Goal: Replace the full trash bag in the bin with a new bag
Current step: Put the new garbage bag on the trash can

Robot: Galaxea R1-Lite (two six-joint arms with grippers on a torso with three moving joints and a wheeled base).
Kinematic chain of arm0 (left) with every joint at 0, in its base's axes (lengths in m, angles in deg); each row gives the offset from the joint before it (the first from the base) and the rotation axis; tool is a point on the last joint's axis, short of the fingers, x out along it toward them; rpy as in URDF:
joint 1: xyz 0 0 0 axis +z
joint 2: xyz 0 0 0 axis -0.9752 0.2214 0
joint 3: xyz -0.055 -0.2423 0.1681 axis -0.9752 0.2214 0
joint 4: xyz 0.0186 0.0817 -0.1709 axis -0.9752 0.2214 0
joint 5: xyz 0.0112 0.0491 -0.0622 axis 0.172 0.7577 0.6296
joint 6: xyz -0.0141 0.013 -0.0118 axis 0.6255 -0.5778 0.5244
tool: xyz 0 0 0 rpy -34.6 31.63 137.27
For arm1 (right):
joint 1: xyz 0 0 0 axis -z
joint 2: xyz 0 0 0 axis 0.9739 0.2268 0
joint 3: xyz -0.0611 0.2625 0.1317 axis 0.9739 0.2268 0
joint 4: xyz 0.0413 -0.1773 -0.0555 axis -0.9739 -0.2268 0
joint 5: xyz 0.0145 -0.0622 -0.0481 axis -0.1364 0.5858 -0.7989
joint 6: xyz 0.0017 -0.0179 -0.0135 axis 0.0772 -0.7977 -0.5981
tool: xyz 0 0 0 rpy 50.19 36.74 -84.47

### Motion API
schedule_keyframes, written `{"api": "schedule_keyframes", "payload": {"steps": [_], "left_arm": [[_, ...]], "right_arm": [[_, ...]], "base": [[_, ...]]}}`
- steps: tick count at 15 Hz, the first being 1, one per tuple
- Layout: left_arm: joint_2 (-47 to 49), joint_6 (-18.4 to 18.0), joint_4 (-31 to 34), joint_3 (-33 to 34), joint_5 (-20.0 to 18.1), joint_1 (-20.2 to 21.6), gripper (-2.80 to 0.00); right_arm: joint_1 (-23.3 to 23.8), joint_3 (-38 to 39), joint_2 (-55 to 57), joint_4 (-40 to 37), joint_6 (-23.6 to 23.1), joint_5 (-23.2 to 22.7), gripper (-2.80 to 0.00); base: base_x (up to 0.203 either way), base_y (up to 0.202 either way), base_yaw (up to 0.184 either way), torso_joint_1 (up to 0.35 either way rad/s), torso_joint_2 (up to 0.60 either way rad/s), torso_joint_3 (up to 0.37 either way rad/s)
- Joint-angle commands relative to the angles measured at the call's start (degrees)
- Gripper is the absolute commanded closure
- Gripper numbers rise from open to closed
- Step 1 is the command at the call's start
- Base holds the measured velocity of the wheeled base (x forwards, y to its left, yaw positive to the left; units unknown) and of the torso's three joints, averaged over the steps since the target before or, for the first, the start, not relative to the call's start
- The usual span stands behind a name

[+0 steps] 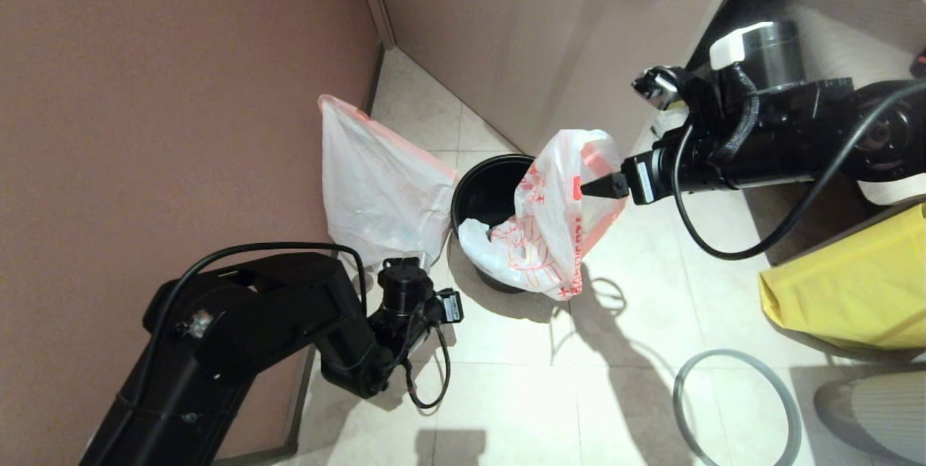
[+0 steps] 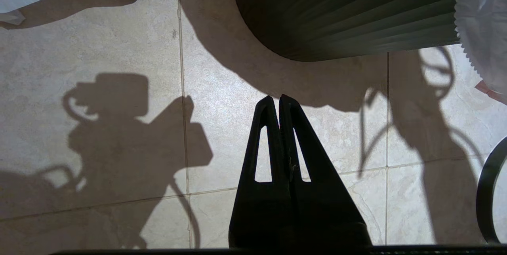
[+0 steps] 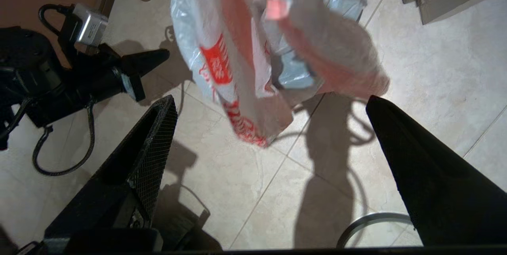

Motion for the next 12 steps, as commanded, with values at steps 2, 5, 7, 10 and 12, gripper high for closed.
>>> {"api": "schedule_keyframes", "payload": {"steps": [2,5,7,10,12], "left_arm": [[-0.04,0.10,-0.35,-0.04,0.06,0.05,0.00],[-0.04,0.10,-0.35,-0.08,0.06,0.12,0.00],[-0.04,0.10,-0.35,-0.13,0.06,0.18,0.00],[0.05,0.10,-0.35,-0.21,0.06,0.18,0.00],[0.05,0.10,-0.27,-0.21,0.06,0.18,0.00]], "right_arm": [[-0.48,4.34,-3.00,0.11,2.61,-1.96,-2.80],[-2.43,7.10,-1.83,5.15,6.77,-4.43,-2.80],[-3.29,9.59,-0.14,8.43,7.01,-4.42,-2.80],[-3.52,11.82,1.80,13.62,7.18,-4.28,-2.80],[-3.45,13.41,0.75,15.51,8.30,-4.27,-2.80]], "base": [[0.000,0.000,0.000,0.000,0.00,0.000],[0.000,0.000,0.000,0.000,0.00,0.000],[0.000,0.000,0.000,0.000,0.00,0.000],[0.000,0.000,0.000,0.000,0.00,0.000],[0.000,0.000,0.000,0.000,0.00,0.000]]}}
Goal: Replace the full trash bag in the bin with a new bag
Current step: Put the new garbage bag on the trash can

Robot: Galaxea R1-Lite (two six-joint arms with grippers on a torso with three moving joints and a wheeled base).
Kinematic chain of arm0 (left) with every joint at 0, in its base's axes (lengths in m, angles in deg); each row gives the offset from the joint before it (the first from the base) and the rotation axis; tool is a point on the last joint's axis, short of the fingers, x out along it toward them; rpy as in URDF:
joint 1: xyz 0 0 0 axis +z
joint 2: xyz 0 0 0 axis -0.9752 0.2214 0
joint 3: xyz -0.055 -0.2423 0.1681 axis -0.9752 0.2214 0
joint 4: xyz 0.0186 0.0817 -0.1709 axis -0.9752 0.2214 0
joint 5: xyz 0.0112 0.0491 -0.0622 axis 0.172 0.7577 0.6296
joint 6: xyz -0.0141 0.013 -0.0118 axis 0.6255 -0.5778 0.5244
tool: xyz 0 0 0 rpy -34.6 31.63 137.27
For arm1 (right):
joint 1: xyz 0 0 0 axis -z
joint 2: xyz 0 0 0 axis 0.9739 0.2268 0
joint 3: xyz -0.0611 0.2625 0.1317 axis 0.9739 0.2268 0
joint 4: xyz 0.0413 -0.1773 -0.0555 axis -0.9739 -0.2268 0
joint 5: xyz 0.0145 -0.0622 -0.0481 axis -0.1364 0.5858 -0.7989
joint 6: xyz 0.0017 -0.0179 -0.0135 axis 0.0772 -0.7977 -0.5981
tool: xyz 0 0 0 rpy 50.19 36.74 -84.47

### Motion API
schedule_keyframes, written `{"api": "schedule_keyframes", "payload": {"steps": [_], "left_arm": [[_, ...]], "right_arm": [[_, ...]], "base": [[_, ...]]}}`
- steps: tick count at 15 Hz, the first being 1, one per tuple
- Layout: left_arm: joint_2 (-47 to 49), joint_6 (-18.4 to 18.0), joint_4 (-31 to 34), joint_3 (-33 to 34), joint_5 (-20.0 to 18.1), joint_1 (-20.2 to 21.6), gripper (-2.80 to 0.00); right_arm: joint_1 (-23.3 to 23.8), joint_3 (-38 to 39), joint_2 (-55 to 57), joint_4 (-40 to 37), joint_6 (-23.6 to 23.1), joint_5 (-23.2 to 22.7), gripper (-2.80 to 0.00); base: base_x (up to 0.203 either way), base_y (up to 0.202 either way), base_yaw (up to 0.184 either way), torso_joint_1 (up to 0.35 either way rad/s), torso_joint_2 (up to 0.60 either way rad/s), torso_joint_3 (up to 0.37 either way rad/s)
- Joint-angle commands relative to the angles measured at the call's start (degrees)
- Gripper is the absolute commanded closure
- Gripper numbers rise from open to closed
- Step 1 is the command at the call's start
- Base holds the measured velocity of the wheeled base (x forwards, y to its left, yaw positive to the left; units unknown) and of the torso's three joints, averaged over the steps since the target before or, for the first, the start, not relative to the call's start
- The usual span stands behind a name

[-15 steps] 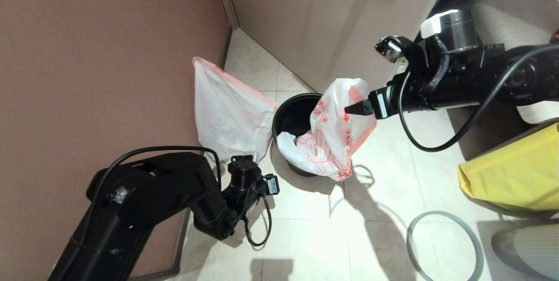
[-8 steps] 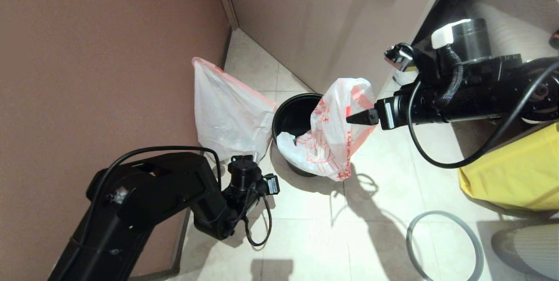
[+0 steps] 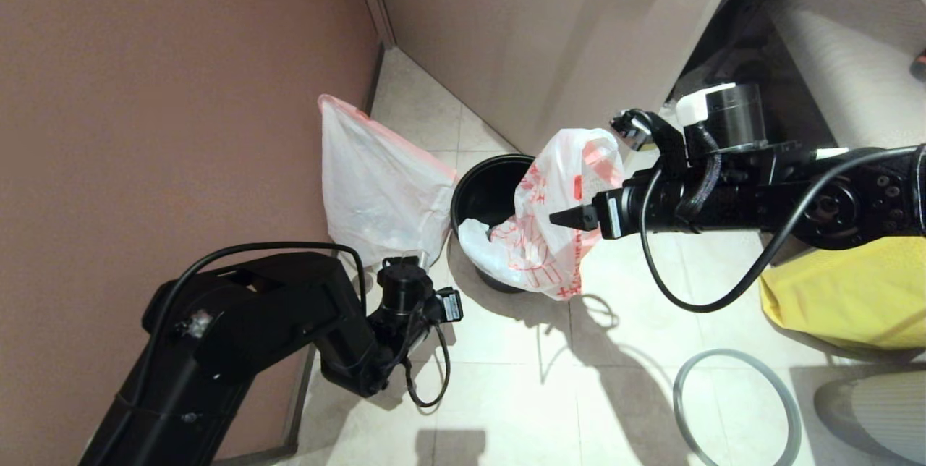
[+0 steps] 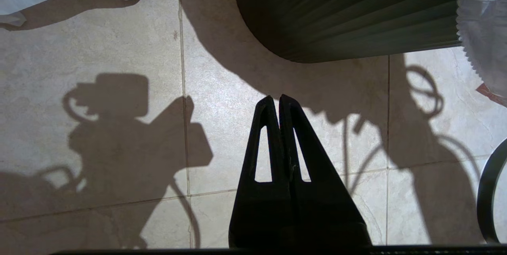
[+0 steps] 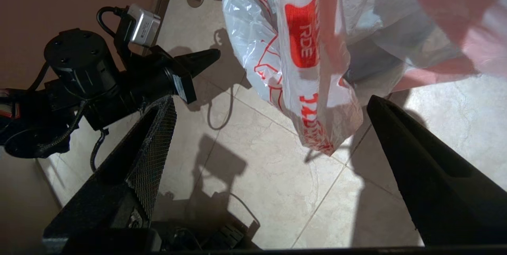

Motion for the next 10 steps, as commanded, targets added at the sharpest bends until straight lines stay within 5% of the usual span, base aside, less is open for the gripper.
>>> {"api": "schedule_keyframes", "payload": {"steps": [1,3,4,10], "left_arm": [[0.14,0.13,-0.28,-0.08,0.08,0.03,0.00],[0.40,0.13,-0.28,-0.08,0.08,-0.06,0.00],[0.49,-0.22,-0.29,-0.17,0.08,-0.06,0.00],[0.58,-0.84,-0.37,0.01,0.17,-0.14,0.00]], "right_arm": [[0.18,1.82,-1.49,0.38,0.92,-0.17,-2.80],[0.86,5.53,-3.98,0.81,2.09,-0.33,-2.80],[1.78,6.59,-4.60,1.70,2.51,-0.34,0.00],[7.30,9.85,-4.38,4.44,5.28,-0.88,0.00]], "base": [[0.000,0.000,0.000,0.000,0.00,0.000],[0.000,0.000,0.000,0.000,0.00,0.000],[0.000,0.000,0.000,0.000,0.00,0.000],[0.000,0.000,0.000,0.000,0.00,0.000]]}}
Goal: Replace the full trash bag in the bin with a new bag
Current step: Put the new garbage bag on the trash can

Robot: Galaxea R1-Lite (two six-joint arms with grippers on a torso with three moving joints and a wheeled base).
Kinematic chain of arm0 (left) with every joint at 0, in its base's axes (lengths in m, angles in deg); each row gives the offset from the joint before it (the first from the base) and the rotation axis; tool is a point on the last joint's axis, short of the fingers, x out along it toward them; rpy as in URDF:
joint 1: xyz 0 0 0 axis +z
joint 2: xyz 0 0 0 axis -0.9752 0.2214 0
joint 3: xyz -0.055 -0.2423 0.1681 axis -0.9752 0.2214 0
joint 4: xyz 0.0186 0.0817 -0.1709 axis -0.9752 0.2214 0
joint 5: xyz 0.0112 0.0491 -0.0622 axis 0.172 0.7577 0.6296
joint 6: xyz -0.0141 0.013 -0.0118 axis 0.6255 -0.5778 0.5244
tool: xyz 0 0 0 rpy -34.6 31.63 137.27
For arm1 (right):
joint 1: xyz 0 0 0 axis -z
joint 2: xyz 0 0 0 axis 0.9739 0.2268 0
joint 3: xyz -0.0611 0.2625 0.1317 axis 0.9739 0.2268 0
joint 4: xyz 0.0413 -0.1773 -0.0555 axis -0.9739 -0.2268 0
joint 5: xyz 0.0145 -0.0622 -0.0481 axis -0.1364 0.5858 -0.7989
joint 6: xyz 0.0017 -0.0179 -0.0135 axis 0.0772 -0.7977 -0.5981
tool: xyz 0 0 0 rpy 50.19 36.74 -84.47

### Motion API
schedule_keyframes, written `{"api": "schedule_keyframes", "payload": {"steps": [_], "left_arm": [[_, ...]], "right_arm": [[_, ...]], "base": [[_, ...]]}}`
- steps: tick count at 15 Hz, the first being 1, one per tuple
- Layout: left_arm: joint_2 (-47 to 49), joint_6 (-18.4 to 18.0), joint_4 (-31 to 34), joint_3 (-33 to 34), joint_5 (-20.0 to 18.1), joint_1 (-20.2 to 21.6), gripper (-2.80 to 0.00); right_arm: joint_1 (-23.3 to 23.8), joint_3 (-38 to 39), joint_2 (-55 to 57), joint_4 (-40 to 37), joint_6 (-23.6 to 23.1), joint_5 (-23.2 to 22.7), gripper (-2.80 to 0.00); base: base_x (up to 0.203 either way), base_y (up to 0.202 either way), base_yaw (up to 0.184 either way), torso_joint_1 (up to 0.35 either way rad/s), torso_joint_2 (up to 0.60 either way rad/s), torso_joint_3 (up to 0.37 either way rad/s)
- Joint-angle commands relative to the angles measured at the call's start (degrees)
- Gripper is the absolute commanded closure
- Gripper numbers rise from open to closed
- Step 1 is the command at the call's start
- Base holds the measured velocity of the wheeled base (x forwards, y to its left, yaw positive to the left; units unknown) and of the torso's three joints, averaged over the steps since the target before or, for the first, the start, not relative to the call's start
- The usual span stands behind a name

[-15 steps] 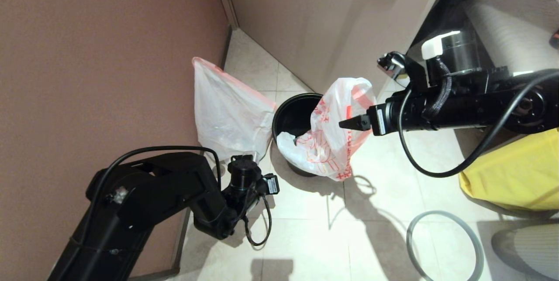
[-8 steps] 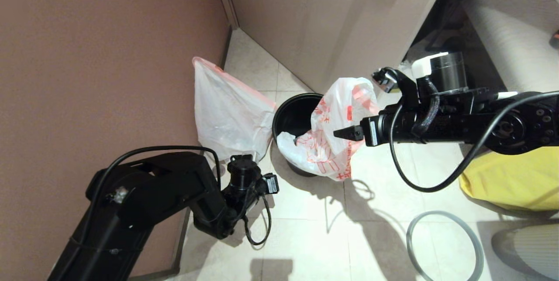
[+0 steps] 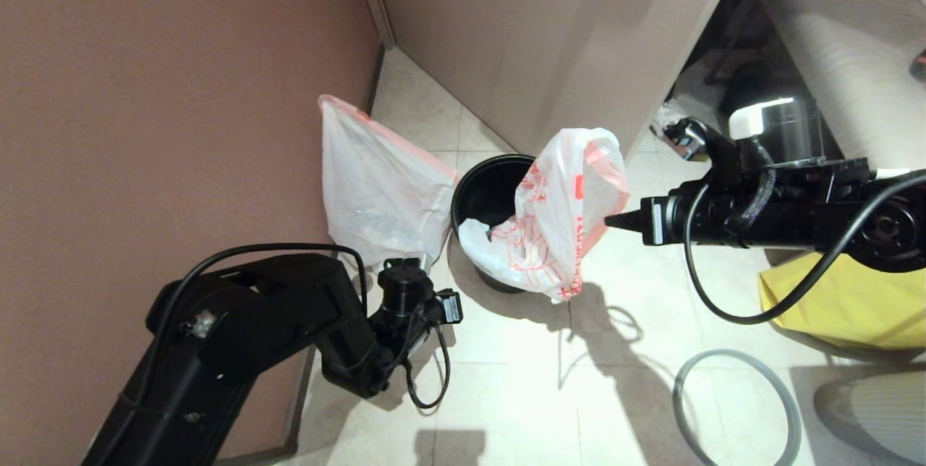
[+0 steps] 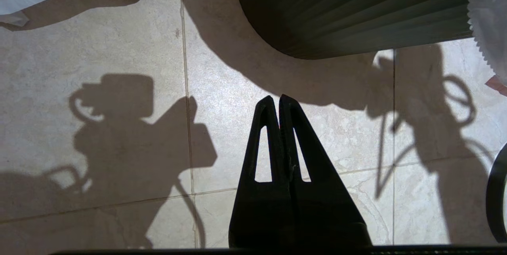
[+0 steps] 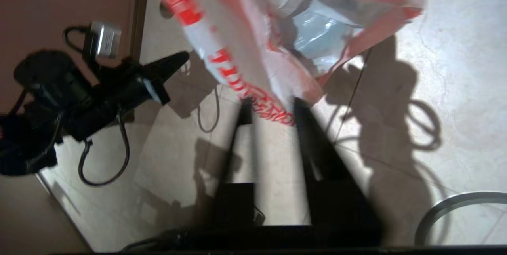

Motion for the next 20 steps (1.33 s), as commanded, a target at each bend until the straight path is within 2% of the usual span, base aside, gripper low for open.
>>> {"api": "schedule_keyframes", "payload": {"steps": [1,3,5,8,11,17,19,20], "left_arm": [[0.19,0.06,-0.33,0.24,0.06,-0.28,0.00],[1.24,-0.86,-0.26,0.18,0.12,-0.79,0.00],[2.29,-2.77,-0.35,0.18,0.23,-1.08,0.00],[2.82,-3.03,-0.35,0.11,0.32,-1.50,0.00],[2.90,-3.03,-0.35,0.09,0.32,-1.40,0.00],[2.90,-3.07,-0.35,0.00,0.67,-1.40,0.00],[2.99,-3.12,-0.35,0.00,0.76,-1.49,0.00],[2.99,-3.63,-0.35,0.00,0.76,-1.40,0.00]], "right_arm": [[1.91,0.29,0.81,2.36,2.67,-0.54,0.00],[2.87,0.61,2.46,9.53,9.80,-1.35,0.00],[4.67,1.45,5.02,13.58,12.45,-1.72,0.00],[5.62,0.77,12.28,18.29,12.75,-2.00,0.00],[5.30,-3.04,19.21,23.10,13.02,-2.28,0.00],[-1.90,-14.80,26.27,23.28,13.29,-2.61,0.00],[-3.30,-20.06,31.09,22.91,10.55,-2.10,0.00],[-3.55,-22.23,33.52,22.71,6.92,-0.96,0.00]], "base": [[0.000,0.000,0.000,0.000,0.00,0.000],[0.000,0.000,0.000,0.000,0.00,0.000],[0.000,0.000,0.000,0.000,0.00,0.000],[0.000,0.000,0.000,0.000,0.00,0.000],[0.000,0.000,0.000,0.000,0.00,0.000],[0.000,0.000,0.000,0.000,0.00,0.000],[0.000,0.000,0.000,0.000,0.00,0.000],[0.000,0.000,0.000,0.000,0.00,0.000]]}}
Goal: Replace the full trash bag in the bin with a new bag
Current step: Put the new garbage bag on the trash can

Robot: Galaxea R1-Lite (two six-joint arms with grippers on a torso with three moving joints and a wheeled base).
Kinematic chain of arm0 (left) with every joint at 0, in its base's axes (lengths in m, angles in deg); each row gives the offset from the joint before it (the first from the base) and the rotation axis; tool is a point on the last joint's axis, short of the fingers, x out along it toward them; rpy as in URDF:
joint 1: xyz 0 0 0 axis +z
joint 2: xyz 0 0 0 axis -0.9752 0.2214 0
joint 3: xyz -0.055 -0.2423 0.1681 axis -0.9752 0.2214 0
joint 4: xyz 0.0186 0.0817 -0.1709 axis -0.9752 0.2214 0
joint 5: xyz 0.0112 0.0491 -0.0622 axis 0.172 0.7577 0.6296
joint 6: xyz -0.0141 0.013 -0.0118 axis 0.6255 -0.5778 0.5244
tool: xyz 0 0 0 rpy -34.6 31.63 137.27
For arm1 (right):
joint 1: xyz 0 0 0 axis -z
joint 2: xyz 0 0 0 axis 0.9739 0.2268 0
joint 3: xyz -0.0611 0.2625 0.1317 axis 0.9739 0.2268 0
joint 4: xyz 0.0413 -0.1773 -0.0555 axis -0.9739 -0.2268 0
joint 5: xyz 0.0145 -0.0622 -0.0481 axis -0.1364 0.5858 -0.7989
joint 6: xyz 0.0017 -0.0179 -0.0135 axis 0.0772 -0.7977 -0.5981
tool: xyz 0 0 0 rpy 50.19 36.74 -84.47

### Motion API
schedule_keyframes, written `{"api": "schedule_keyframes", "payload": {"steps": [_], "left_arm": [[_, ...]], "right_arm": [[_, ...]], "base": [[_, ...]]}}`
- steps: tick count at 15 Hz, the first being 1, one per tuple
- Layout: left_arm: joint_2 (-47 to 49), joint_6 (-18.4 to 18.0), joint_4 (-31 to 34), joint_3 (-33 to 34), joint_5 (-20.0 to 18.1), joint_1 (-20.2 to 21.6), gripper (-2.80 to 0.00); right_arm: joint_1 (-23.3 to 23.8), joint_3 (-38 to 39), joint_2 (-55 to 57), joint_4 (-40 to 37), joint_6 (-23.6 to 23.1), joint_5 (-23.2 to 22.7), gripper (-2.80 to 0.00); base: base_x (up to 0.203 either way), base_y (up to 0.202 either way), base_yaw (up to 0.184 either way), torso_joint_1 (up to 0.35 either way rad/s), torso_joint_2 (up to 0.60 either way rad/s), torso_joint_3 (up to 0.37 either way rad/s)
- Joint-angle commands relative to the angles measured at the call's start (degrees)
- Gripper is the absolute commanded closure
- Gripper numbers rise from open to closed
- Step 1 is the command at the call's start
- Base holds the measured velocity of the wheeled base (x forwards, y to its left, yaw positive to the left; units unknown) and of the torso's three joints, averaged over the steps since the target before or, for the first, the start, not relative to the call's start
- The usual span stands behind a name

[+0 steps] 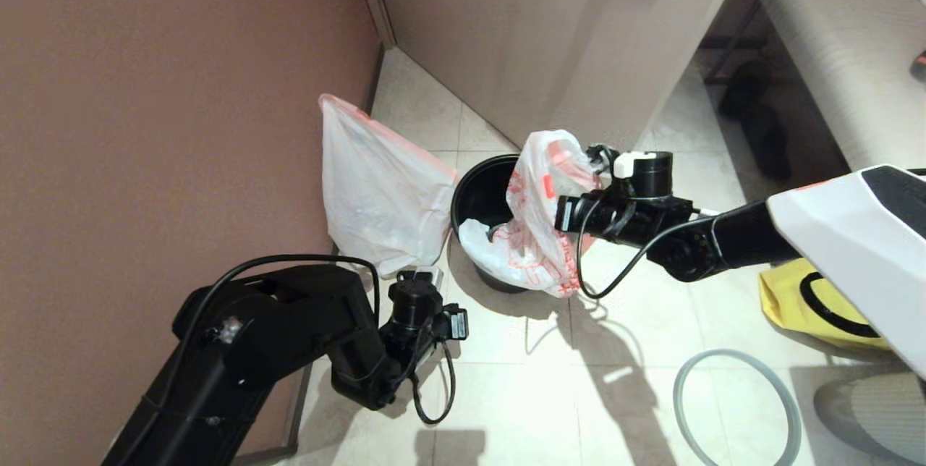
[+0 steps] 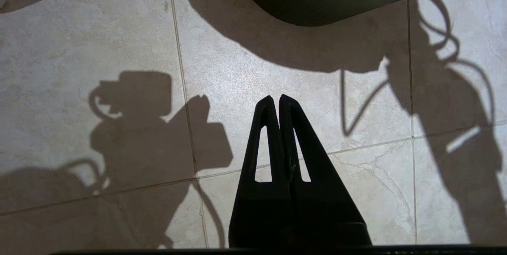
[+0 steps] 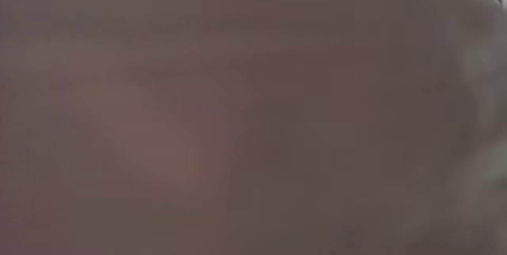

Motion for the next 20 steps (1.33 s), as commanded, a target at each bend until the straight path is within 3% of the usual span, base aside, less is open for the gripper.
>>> {"api": "schedule_keyframes", "payload": {"steps": [1,3,5,8,11,16,20], "left_arm": [[0.41,-0.12,-0.44,-0.14,0.11,0.12,0.00],[0.53,-0.20,-0.44,-0.24,0.81,0.11,0.00],[0.44,-0.20,-0.44,-0.32,0.82,0.04,0.00],[0.44,-0.20,-0.44,-0.41,0.99,0.04,0.00],[0.44,-0.20,-0.44,-0.50,0.99,0.12,0.00],[0.44,-0.20,-0.44,-0.59,0.99,0.21,0.00],[0.41,-0.20,-0.47,-0.59,1.42,0.27,0.00]], "right_arm": [[-0.52,-3.64,6.34,0.15,-5.54,2.36,0.00],[0.17,-5.40,8.45,0.53,-14.63,7.81,0.00],[1.75,-4.37,5.87,0.66,-15.46,8.25,0.00],[4.13,3.41,0.14,0.63,-14.93,8.02,0.00],[4.29,8.17,-1.52,-0.01,-15.17,5.85,0.00],[-0.14,-1.47,6.48,-1.12,-15.21,5.92,0.00],[-2.02,-8.60,9.62,-9.02,-16.23,6.10,0.00]], "base": [[0.000,0.000,0.000,0.000,0.00,0.000],[0.000,0.000,0.000,0.000,0.00,0.000],[0.000,0.000,0.000,0.000,0.00,0.000],[0.000,0.000,0.000,0.000,0.00,0.000],[0.000,0.000,0.000,0.000,0.00,0.000],[0.000,0.000,0.000,0.000,0.00,0.000],[0.000,0.000,0.000,0.000,0.00,0.000]]}}
